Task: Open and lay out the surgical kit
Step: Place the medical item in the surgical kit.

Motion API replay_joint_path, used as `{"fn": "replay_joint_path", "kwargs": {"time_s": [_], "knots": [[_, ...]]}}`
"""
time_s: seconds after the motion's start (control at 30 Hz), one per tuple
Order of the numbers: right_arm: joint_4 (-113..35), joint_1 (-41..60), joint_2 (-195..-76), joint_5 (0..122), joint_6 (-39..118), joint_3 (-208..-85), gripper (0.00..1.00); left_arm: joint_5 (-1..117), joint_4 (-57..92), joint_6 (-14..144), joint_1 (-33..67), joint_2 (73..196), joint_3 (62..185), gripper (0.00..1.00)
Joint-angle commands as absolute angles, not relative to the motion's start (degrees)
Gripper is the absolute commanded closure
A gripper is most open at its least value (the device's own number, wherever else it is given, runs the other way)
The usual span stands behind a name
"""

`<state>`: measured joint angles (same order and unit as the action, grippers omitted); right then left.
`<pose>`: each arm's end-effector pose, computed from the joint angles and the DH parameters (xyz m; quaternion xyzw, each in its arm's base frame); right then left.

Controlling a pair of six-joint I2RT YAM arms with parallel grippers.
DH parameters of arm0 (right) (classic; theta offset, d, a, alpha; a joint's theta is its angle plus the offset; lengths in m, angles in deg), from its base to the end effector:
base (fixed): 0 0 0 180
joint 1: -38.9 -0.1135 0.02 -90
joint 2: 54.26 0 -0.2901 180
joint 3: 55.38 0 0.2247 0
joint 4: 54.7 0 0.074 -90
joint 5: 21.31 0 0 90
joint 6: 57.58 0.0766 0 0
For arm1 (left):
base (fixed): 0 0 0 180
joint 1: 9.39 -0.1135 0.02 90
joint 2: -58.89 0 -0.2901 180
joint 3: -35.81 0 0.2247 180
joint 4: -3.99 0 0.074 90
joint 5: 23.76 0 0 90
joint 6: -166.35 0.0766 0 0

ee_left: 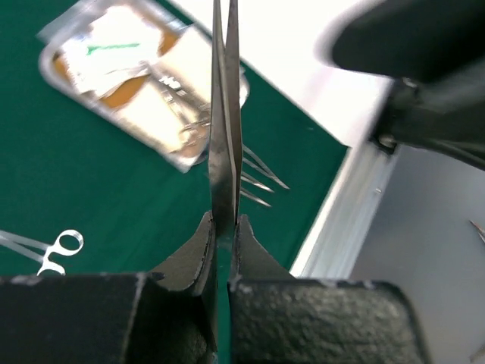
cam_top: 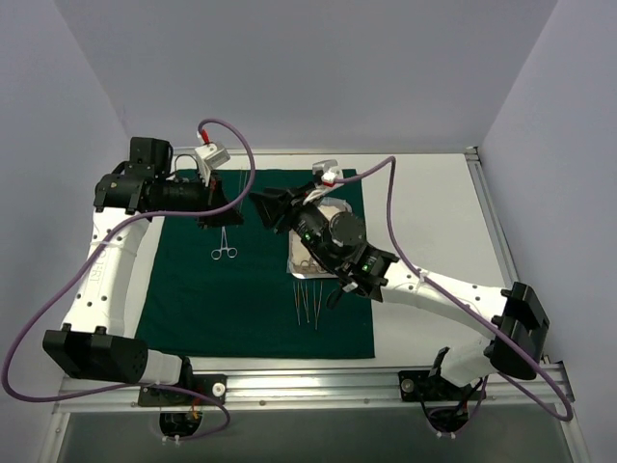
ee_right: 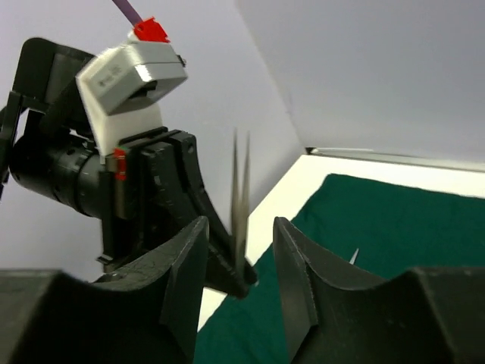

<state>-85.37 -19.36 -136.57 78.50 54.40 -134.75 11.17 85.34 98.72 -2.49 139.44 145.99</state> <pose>0.1889 0.2805 0.4590 -0.0908 0.5123 0.5157 0.6806 0.2314 -0.0913 0.4182 0.3583 0.7722 -0.3936 0.3469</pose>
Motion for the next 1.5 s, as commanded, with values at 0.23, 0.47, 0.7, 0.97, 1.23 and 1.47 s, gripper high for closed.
{"fn": "replay_joint_path", "kwargs": {"time_s": [0.23, 0.47, 0.7, 0.97, 1.23, 1.47], "knots": [[-79.83, -24.82, -141.97, 103.05, 55.97, -142.58, 0.66, 29.68, 71.95, 88.12, 2.3, 138.78, 141.91, 0.98], [-76.84, -24.82, -146.37, 104.65, 56.06, -147.94, 0.65, 29.06, 72.3, 88.21, 3.18, 138.95, 141.91, 0.98], [-75.34, -24.47, -148.39, 102.45, 56.59, -150.06, 0.63, 28.89, 72.21, 87.95, 3.79, 139.39, 142.0, 0.98], [-73.76, -22.19, -150.76, 100.86, 59.66, -151.11, 0.69, 28.45, 72.57, 88.04, 4.32, 139.04, 142.44, 0.98], [-73.32, -21.57, -152.26, 99.89, 60.55, -152.17, 0.95, 28.8, 72.83, 88.56, 4.67, 139.13, 142.53, 0.98], [-66.04, -18.69, -148.67, 98.06, 62.82, -150.15, 1.0, 26.87, 77.92, 92.16, 4.59, 139.66, 142.88, 0.42]]}}
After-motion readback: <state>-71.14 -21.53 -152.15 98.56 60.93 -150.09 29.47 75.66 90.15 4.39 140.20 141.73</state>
